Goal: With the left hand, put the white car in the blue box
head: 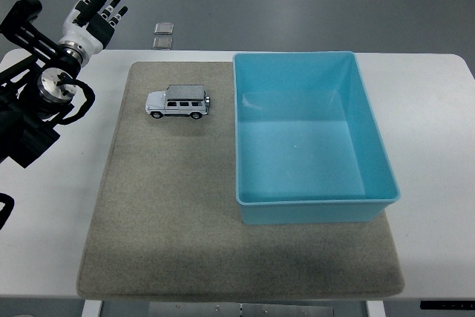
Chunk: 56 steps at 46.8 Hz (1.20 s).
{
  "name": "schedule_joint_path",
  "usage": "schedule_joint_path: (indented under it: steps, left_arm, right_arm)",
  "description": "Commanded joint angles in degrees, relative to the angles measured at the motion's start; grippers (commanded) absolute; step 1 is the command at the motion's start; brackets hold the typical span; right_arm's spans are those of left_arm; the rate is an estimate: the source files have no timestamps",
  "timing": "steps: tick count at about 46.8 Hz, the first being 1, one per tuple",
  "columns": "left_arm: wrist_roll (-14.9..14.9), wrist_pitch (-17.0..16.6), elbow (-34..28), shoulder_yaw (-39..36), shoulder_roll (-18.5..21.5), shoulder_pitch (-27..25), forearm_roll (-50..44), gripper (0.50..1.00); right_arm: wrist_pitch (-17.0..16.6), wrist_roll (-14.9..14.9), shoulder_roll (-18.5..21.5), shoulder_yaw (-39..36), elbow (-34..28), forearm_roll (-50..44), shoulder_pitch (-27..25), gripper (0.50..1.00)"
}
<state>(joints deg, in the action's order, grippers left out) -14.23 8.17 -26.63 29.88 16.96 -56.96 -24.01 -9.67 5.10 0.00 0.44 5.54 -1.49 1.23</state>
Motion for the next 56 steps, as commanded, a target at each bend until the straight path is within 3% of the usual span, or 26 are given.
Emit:
schedule_joint_path:
  steps: [1,56]
  left_arm:
    - [-0.09,0.09,-0.09,0.0,0.0,0.09,0.01,1.0]
    - [-0.44,0.35,0.35,0.35,-3.6,0.27,0.01,1.0]
  right_arm:
    - [0.0,0.0,0.0,0.0,0.0,0.0,0.0,0.936]
    - [0.0,0.0,0.0,0.0,0.0,0.0,0.0,0.936]
